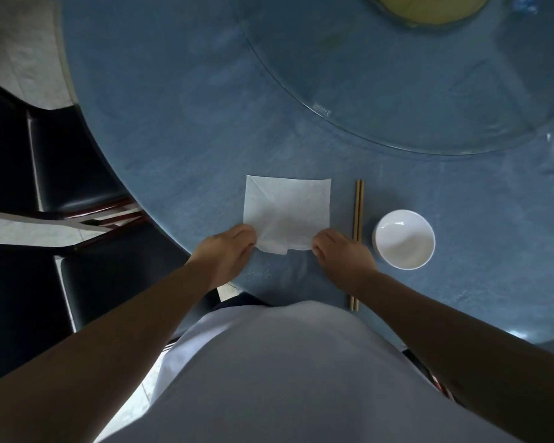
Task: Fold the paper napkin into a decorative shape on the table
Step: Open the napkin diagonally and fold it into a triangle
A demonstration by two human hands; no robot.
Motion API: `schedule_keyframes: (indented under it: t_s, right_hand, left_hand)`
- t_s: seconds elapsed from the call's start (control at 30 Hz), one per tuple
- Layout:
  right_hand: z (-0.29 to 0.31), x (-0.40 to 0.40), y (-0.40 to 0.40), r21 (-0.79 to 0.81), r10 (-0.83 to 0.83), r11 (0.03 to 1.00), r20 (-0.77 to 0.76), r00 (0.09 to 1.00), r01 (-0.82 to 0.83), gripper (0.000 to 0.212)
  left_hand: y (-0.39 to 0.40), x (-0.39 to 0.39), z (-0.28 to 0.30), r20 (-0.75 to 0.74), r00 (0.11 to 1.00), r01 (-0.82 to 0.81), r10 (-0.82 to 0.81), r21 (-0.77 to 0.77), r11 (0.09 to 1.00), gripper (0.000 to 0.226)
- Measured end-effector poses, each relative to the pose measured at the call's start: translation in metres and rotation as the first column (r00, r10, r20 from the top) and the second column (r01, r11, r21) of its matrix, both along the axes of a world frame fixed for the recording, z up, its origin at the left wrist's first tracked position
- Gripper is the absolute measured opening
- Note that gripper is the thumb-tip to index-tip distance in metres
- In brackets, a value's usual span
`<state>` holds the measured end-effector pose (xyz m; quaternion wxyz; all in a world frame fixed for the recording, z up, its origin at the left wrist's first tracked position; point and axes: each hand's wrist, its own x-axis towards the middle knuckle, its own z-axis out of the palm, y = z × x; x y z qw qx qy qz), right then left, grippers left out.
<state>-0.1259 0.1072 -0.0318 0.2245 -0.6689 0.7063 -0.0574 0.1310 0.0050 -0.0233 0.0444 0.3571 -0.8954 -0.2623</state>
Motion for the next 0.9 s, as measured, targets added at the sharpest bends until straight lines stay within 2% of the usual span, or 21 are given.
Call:
schedule_keyframes:
  t_s: [0.1, 0.2, 0.33, 0.43, 0.5, 0.6, 0.77, 0.83, 0.9]
  right_hand:
    - [0.000, 0.000, -0.001, 0.089, -0.052, 0.995, 0.073, 0.996, 0.046, 0.016]
    - [0.002, -0.001, -0.001, 0.157, -0.110, 0.984, 0.148, 0.983, 0.086, 0.018]
    - [0.004, -0.005, -0.001, 0.160, -0.096, 0.985, 0.207, 0.974, 0.063, 0.018]
    - [0.001, -0.008, 0.002, 0.170, -0.082, 0.985, 0.246, 0.966, 0.040, 0.006]
    - [0.000, -0.009, 0.005, 0.194, -0.094, 0.980, 0.254, 0.963, 0.045, 0.022]
    - [0.002, -0.007, 0.009, 0.200, -0.080, 0.979, 0.250, 0.965, 0.029, 0.019]
    - [0.004, 0.008, 0.017, 0.214, 0.016, 0.974, 0.284, 0.959, -0.080, 0.008]
    - [0.004, 0.016, 0.015, 0.308, 0.090, 0.931, 0.330, 0.940, -0.197, 0.017]
    - [0.006, 0.021, 0.014, 0.416, 0.137, 0.848, 0.426, 0.894, -0.328, 0.038]
  left_hand:
    - [0.003, -0.001, 0.000, -0.059, 0.997, -0.044, 0.054, 0.154, 0.987, 0.036]
    - [0.003, -0.001, -0.003, -0.027, 0.991, -0.116, 0.127, 0.266, 0.957, 0.012]
    - [0.005, -0.002, -0.006, -0.005, 0.982, -0.176, 0.186, 0.298, 0.938, 0.011]
    - [0.007, 0.002, -0.009, 0.004, 0.986, -0.161, 0.167, 0.290, 0.943, 0.032]
    - [0.007, 0.003, -0.010, 0.040, 0.996, -0.082, 0.074, 0.237, 0.968, 0.043]
    - [0.006, 0.003, -0.011, 0.066, 0.997, 0.018, -0.025, 0.109, 0.994, 0.040]
    - [0.000, 0.007, -0.002, 0.036, 0.999, 0.023, -0.024, 0.029, 0.999, 0.029]
    - [-0.002, 0.011, 0.004, 0.022, 1.000, 0.011, -0.011, -0.004, 1.000, 0.030]
    - [-0.005, 0.015, 0.006, 0.044, 0.999, -0.030, 0.031, -0.023, 0.999, 0.030]
